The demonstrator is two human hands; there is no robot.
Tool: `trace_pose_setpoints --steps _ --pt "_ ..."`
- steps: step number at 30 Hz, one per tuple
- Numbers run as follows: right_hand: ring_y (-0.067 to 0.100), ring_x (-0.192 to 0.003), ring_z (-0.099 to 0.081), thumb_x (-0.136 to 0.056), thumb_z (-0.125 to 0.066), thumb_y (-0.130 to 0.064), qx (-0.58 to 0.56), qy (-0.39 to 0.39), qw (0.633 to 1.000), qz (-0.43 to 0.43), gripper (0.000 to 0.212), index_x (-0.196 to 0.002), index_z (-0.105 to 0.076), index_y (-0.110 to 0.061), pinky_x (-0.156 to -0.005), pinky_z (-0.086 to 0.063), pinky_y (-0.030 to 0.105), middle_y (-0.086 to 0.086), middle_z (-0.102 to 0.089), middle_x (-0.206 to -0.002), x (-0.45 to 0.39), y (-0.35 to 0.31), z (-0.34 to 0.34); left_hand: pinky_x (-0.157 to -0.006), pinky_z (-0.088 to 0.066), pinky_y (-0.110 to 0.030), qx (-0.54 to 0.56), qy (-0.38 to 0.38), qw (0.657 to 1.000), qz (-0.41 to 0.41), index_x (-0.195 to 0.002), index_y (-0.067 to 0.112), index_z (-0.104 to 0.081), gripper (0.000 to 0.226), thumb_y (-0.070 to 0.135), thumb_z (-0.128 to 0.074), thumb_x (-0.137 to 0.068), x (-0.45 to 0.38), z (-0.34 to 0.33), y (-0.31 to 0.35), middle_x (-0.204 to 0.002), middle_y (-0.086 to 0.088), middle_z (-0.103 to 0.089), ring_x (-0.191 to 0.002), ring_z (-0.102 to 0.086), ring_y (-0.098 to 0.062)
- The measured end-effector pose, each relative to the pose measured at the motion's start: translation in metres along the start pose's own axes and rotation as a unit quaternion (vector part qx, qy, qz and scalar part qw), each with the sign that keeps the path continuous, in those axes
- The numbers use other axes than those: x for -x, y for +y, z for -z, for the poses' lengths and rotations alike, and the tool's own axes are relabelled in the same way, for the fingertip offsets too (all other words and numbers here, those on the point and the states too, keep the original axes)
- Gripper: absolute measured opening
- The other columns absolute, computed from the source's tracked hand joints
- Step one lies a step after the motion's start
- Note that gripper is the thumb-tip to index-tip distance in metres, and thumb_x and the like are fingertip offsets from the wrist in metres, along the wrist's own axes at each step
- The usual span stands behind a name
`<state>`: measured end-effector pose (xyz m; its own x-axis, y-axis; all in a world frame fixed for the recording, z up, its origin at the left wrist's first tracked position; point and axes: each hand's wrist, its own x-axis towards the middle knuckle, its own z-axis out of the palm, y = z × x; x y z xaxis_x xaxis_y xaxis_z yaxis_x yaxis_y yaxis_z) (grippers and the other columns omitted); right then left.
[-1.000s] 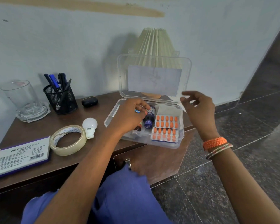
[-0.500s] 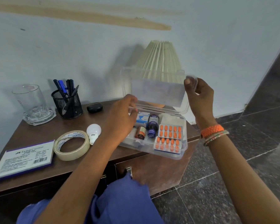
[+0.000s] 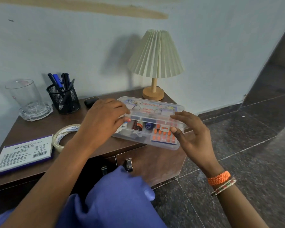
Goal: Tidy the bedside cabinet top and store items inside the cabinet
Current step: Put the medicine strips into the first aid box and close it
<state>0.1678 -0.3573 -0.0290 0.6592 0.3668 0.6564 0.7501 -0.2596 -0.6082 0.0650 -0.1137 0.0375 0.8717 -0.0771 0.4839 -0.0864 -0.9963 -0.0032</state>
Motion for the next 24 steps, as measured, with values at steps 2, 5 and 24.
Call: trace_pose_setpoints --steps 2,5,24 --pt "0.001 -0.126 -0.045 -0.084 -0.059 -0.046 0.023 -0.016 1.0 0.001 0.035 -0.114 -0.064 -0.03 -0.104 -0.039 0.035 -0.013 -0.058 -0.123 0.007 0.003 -0.002 -0.081 -0.05 -0.04 0.019 -0.042 0.999 -0.004 -0.098 0.021 -0.069 0.032 0.043 -0.056 -0.079 0.007 -0.002 -0.002 -0.099 0.004 -0.07 -0.093 -0.064 -0.022" --pt "0.007 -0.132 -0.039 -0.083 -0.058 -0.045 0.017 -0.043 0.999 -0.007 0.037 -0.117 -0.064 -0.029 -0.106 -0.035 0.032 -0.012 -0.053 -0.129 0.018 0.007 -0.005 -0.079 -0.048 -0.035 0.003 -0.086 0.996 -0.025 -0.104 0.021 -0.067 0.033 0.038 -0.066 -0.076 0.014 -0.012 0.003 -0.101 0.003 -0.069 -0.094 -0.064 -0.022" --pt "0.014 -0.142 -0.024 -0.08 -0.063 -0.053 0.156 -0.083 0.984 -0.035 0.052 -0.129 -0.056 -0.034 -0.103 -0.027 0.027 -0.003 -0.045 -0.145 0.005 0.012 -0.013 -0.067 -0.053 -0.04 -0.009 -0.05 0.998 0.037 -0.115 0.021 -0.06 0.026 0.019 -0.058 -0.089 0.001 -0.032 0.024 -0.115 -0.001 -0.061 -0.107 -0.056 -0.023"
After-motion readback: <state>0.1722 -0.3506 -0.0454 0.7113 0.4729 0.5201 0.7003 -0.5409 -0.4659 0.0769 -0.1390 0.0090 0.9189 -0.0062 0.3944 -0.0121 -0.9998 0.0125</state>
